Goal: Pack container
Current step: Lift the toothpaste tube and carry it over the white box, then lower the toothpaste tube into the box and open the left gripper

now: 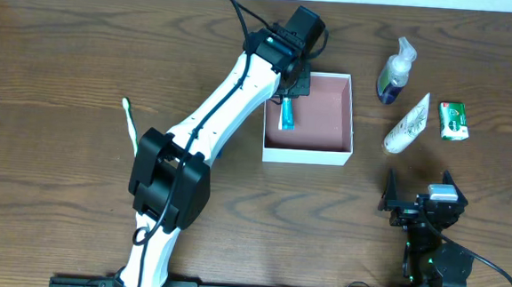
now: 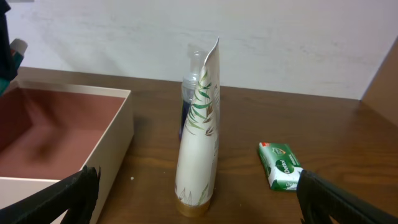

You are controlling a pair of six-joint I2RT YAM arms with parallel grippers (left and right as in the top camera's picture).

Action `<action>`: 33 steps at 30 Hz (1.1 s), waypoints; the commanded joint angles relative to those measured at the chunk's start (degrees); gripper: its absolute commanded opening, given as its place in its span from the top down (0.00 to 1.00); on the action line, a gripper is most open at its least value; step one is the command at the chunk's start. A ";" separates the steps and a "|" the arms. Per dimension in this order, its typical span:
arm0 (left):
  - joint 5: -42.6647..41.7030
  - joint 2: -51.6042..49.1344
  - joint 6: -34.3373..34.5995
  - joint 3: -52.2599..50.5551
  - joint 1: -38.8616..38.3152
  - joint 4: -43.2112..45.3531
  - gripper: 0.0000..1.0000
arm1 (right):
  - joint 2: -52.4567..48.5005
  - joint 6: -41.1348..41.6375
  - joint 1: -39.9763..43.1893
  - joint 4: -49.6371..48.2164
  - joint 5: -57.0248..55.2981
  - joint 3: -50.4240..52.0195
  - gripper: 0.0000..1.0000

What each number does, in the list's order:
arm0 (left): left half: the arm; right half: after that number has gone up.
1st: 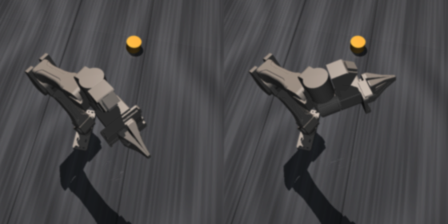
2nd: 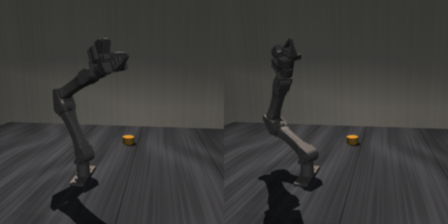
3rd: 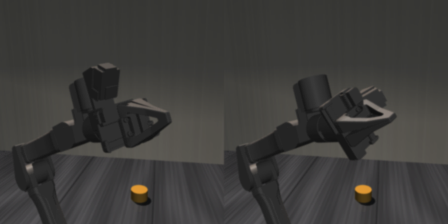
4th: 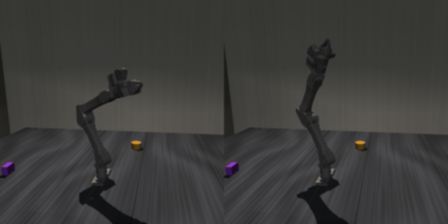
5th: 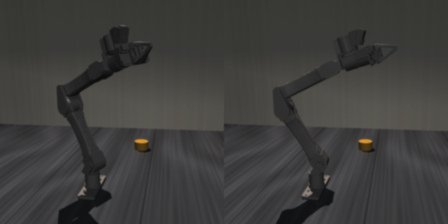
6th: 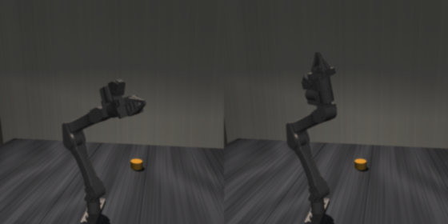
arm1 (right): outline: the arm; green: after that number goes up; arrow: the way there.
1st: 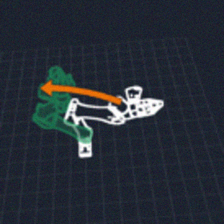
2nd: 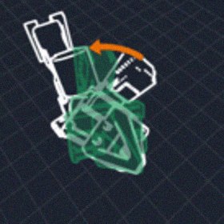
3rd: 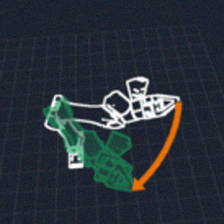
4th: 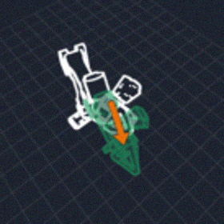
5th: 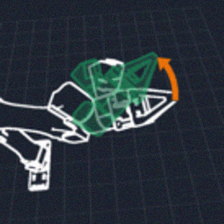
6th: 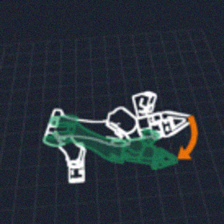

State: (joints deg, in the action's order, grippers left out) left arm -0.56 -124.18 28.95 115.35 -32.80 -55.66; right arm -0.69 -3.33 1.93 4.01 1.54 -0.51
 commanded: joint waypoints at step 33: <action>-1.77 -8.81 1.55 -0.76 -0.28 -1.01 0.76 | 0.31 0.72 -0.83 0.09 0.00 0.20 0.01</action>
State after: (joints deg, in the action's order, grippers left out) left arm -2.61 -133.43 31.09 115.09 -32.91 -56.53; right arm -0.69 -3.33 1.93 4.01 1.54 -0.51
